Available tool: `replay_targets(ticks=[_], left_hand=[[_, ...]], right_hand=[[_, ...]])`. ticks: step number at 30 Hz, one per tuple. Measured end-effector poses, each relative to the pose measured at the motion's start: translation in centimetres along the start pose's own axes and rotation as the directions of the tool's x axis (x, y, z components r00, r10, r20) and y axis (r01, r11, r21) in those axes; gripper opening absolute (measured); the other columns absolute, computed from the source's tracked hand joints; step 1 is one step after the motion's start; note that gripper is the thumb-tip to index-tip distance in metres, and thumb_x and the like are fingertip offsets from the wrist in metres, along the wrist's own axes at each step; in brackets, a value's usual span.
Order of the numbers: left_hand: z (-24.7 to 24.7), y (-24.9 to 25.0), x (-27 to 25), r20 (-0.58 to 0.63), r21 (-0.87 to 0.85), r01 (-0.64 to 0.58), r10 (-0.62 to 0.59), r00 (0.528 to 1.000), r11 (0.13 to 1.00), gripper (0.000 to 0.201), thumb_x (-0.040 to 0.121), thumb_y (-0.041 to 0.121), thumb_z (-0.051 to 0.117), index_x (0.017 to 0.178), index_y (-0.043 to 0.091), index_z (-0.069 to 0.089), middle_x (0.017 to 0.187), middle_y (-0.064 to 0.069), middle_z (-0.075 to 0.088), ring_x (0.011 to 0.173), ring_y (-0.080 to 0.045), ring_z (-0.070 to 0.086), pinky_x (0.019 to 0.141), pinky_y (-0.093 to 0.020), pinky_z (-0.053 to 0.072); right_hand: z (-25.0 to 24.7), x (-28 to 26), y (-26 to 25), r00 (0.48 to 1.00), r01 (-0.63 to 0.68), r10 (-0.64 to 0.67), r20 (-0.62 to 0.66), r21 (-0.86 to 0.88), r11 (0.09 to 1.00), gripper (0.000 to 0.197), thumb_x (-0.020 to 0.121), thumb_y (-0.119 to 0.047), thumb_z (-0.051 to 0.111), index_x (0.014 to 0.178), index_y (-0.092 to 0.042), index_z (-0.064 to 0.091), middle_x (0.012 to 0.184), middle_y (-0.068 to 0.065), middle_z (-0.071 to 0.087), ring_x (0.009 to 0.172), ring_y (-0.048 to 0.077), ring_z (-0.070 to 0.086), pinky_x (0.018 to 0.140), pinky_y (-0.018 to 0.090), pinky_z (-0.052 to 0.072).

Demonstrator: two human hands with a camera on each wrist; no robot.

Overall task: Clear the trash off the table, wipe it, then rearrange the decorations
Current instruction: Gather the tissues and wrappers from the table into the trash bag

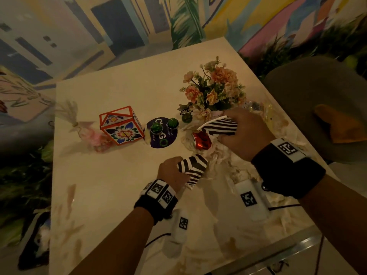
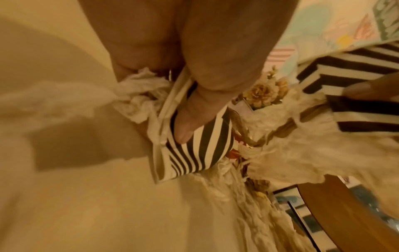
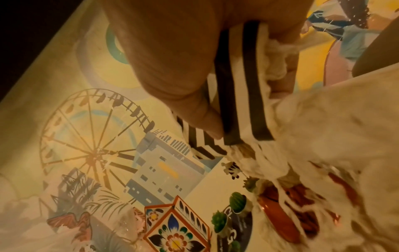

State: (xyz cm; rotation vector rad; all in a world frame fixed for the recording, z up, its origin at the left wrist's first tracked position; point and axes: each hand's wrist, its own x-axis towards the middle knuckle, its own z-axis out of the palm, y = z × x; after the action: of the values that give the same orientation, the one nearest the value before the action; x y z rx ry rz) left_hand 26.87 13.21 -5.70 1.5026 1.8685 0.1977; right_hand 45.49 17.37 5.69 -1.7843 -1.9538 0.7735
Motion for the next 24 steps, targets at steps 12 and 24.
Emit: replay_targets(ticks=[12, 24], left_hand=[[-5.2, -0.5, -1.5, -0.123, -0.081, -0.037, 0.027, 0.992, 0.996, 0.038, 0.067, 0.007, 0.077, 0.104, 0.008, 0.066, 0.089, -0.001, 0.062, 0.085, -0.016, 0.059, 0.072, -0.021, 0.038], [-9.3, -0.1, -3.5, -0.216, -0.243, -0.097, 0.043, 0.975, 0.965, 0.044, 0.064, 0.003, 0.079, 0.103, 0.014, 0.065, 0.090, 0.000, 0.065, 0.083, -0.015, 0.064, 0.077, -0.031, 0.054]], right_hand=[[-0.3, 0.5, 0.2, 0.979, -0.110, 0.128, 0.162, -0.112, 0.988, 0.061, 0.073, -0.024, 0.077, 0.128, -0.016, 0.051, 0.127, 0.003, 0.050, 0.115, 0.023, 0.050, 0.092, 0.030, 0.041], [-1.5, 1.0, -0.8, 0.987, -0.079, 0.088, 0.134, -0.072, 0.994, 0.057, 0.070, -0.013, 0.077, 0.123, -0.017, 0.057, 0.115, 0.002, 0.063, 0.104, 0.019, 0.059, 0.088, 0.029, 0.046]])
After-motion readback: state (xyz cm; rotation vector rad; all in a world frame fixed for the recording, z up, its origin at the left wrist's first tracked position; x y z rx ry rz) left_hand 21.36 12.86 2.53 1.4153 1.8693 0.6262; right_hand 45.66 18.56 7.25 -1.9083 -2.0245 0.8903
